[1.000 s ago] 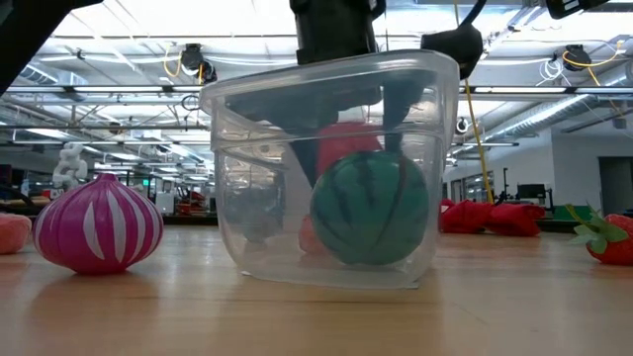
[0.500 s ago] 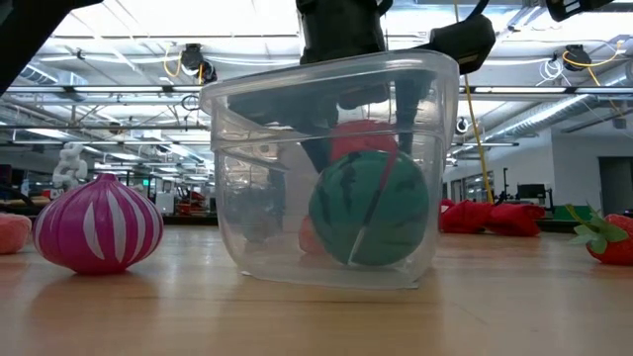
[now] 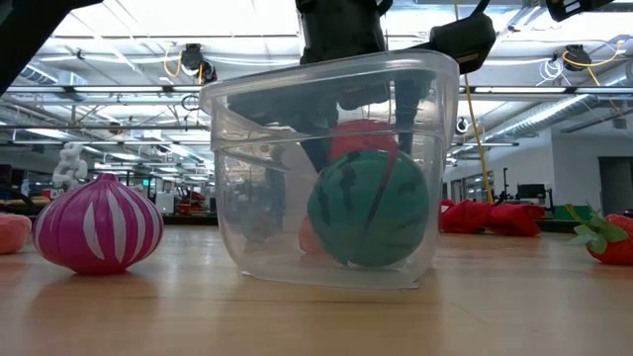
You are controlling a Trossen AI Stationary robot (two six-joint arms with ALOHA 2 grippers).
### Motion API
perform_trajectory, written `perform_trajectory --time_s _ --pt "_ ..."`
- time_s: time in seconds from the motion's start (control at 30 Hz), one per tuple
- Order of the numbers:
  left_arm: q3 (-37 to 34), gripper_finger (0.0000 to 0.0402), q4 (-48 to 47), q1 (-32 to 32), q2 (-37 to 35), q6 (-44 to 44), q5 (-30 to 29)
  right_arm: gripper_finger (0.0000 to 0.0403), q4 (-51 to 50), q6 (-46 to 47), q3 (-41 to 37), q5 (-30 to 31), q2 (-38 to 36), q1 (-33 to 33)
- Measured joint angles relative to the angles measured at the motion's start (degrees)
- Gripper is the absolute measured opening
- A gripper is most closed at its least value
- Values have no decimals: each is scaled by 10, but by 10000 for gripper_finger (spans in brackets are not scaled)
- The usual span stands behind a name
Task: Pick and placing Produce into tupperware
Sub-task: Put the red dragon fruit into the transparent bin, then put the top red strawberry into the transparent bin
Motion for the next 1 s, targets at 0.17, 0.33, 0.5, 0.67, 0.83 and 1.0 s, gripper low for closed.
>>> perform_trajectory --time_s 0.17,0.33,0.5,0.67,0.83,1.0 --pt "0 228 0 -2 0 1 1 196 -5 0 0 0 0 0" --pt "0 242 0 -2 0 4 12 196 -6 0 0 0 0 0" --pt "0 283 -8 -2 -1 9 11 196 -6 0 0 0 0 0" --pt "0 331 -9 -2 -1 4 5 196 -6 0 0 0 0 0" --pt "14 365 -19 -2 -1 4 4 196 -6 0 0 0 0 0" --pt "76 380 -63 -3 -1 4 3 196 -6 0 0 0 0 0"
